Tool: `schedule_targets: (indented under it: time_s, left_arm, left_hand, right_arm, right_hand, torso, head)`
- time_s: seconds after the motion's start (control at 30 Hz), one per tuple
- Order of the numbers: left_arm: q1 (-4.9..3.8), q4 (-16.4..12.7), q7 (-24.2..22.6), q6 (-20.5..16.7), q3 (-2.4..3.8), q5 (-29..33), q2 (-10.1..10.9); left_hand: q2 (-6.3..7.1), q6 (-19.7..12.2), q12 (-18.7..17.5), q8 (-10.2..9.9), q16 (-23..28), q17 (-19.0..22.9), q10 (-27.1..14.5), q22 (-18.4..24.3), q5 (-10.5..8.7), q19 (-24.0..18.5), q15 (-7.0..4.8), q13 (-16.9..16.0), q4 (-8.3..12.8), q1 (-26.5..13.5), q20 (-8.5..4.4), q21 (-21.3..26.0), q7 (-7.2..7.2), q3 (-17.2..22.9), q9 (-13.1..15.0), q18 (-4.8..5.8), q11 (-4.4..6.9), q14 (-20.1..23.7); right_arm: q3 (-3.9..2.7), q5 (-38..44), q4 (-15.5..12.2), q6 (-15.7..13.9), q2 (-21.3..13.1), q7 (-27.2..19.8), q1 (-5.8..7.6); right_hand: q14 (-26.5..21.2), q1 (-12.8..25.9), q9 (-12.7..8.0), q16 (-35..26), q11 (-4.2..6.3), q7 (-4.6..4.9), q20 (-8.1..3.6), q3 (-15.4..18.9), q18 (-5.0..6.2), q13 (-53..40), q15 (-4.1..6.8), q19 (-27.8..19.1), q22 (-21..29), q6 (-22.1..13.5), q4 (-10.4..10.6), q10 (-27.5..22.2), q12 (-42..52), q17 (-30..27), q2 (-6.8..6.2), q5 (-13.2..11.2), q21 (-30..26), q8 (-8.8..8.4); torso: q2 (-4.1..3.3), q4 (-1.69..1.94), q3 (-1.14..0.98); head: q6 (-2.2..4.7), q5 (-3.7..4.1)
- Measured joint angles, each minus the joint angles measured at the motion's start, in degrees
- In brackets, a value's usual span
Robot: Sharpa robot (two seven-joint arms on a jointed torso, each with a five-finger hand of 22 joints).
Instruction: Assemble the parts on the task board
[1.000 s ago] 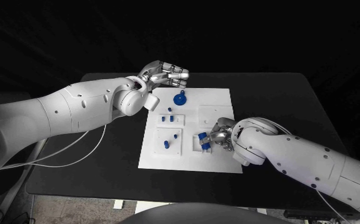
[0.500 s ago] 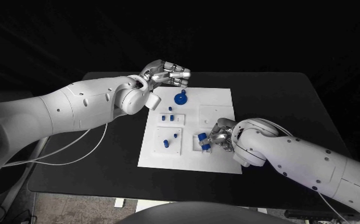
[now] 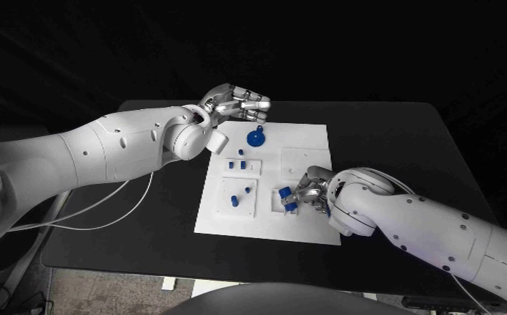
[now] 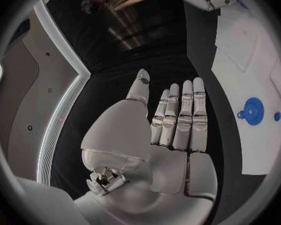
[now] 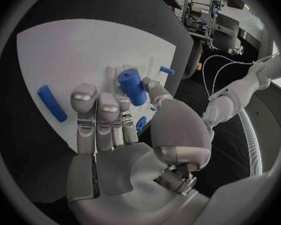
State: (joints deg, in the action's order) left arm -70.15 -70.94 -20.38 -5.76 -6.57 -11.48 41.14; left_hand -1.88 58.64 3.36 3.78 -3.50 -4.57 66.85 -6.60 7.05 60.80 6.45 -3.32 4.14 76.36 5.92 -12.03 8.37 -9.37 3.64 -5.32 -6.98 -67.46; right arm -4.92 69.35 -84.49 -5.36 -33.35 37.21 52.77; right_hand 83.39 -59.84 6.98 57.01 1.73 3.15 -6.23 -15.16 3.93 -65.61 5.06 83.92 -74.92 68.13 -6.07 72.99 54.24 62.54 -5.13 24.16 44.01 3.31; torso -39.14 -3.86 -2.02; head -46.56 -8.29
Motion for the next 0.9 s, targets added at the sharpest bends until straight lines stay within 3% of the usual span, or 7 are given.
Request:
schedule_targets:
  time_s: [0.07,0.17,0.27,0.33,0.43,0.57,0.9]
  left_arm:
    - [0.0,0.01,0.04,0.02,0.0,0.0,0.0]
    - [0.0,0.03,0.08,0.03,0.0,-0.01,0.0]
    - [0.0,0.07,0.12,0.05,0.0,-0.02,-0.01]
    - [0.0,0.08,0.15,0.06,0.0,-0.02,-0.01]
    - [0.0,0.09,0.18,0.08,0.0,-0.03,-0.01]
    - [0.0,0.13,0.21,0.09,0.0,-0.03,-0.01]
    - [0.0,0.21,0.3,0.13,0.0,-0.05,0.0]
  left_hand:
    - [0.0,0.0,0.0,0.0,0.0,0.0,0.0,0.23,0.0,-0.21,0.0,0.0,0.0,0.0,-0.21,-0.26,0.0,0.0,0.0,0.01,0.0,0.0]
    - [0.0,0.0,0.0,0.0,0.0,0.0,0.0,0.25,0.0,-0.21,0.0,0.0,0.0,0.0,-0.21,-0.26,0.0,0.0,0.0,0.0,0.0,0.0]
    - [0.0,0.0,0.0,0.0,0.0,0.0,0.0,0.33,0.0,-0.21,0.0,0.0,-0.29,0.0,-0.21,-0.26,0.0,-0.02,0.0,0.01,0.0,0.0]
    - [0.0,0.0,0.0,0.0,0.0,0.01,0.0,0.33,0.0,-0.21,0.0,0.0,-0.29,0.0,-0.21,-0.26,0.0,-0.02,0.0,0.0,0.0,0.0]
    - [0.0,0.0,0.0,0.0,0.0,0.01,0.0,0.33,0.0,-0.21,0.0,0.0,-0.29,0.0,-0.21,-0.26,0.0,-0.02,0.0,0.01,0.0,0.0]
    - [0.0,0.0,0.0,0.0,0.0,0.01,0.0,0.33,0.0,-0.21,0.0,0.0,-0.29,0.0,-0.21,-0.26,0.0,-0.02,0.0,0.0,0.0,0.0]
    - [0.0,0.0,0.0,0.0,0.0,-0.04,0.0,0.33,0.0,-0.21,0.0,0.0,-0.29,0.0,-0.21,-0.26,0.0,-0.02,0.0,0.01,0.0,0.0]
  right_arm:
    - [0.0,0.03,-0.13,-0.2,-0.06,-0.11,0.01]
    - [-0.02,0.03,-0.33,-0.48,-0.08,-0.31,0.01]
    - [-0.02,0.03,-0.52,-0.82,-0.01,-0.65,0.01]
    - [-0.02,0.01,-0.57,-1.05,-0.01,-0.89,0.01]
    - [-0.02,-0.11,-0.66,-1.33,-0.02,-1.22,0.01]
    - [-0.02,-0.35,-0.82,-1.58,-0.06,-1.64,0.01]
    - [-0.02,-0.92,-0.79,-1.6,-0.22,-2.0,0.01]
  right_hand:
    - [0.0,0.37,0.08,0.0,0.0,-0.03,0.0,0.54,0.0,0.01,0.0,0.0,0.0,0.03,0.94,0.0,0.0,-0.01,-0.21,-1.06,0.0,0.0]
    - [0.0,1.15,0.14,0.0,0.04,-0.3,0.0,1.14,0.0,0.07,0.0,0.0,0.0,0.3,2.85,-0.03,0.0,-0.05,-0.7,-4.73,0.0,0.02]
    - [0.0,1.12,0.33,0.0,0.14,-0.02,0.0,1.8,0.0,0.07,0.0,0.0,0.0,0.02,7.24,-0.12,0.0,-0.05,-2.16,-9.47,0.0,0.17]
    - [0.0,-0.04,0.58,0.0,0.0,0.22,0.0,3.82,0.0,0.13,0.0,0.0,0.0,-0.22,10.63,0.02,0.0,-0.05,-3.44,-10.64,0.0,0.22]
    - [0.0,-1.17,0.77,0.0,0.0,0.36,0.0,6.25,-0.01,0.12,0.0,0.0,0.01,-0.78,13.01,0.02,0.0,-0.04,-4.23,-10.62,0.0,0.23]
    - [0.0,-2.26,0.98,0.0,0.0,0.45,0.0,8.61,0.0,0.19,0.0,0.0,0.01,-0.86,13.8,0.02,0.0,0.13,-3.83,-9.39,0.01,0.23]
    - [0.0,-2.55,0.97,0.0,0.0,0.45,0.0,8.74,0.0,0.31,0.0,0.0,0.01,-0.86,13.81,0.01,0.0,0.13,-3.54,-9.3,0.01,0.23]
  torso:
    - [0.0,0.0,0.01]
    - [0.0,0.0,0.02]
    - [0.0,-0.01,0.03]
    - [0.0,-0.01,0.02]
    - [0.0,-0.01,0.02]
    - [0.0,-0.01,0.01]
    - [-0.01,-0.03,0.0]
  head:
    - [-0.01,-0.09]
    - [-0.02,-0.2]
    - [0.03,-0.31]
    - [0.04,-0.4]
    - [-0.02,-0.58]
    - [-0.14,-0.8]
    - [-0.3,-1.01]
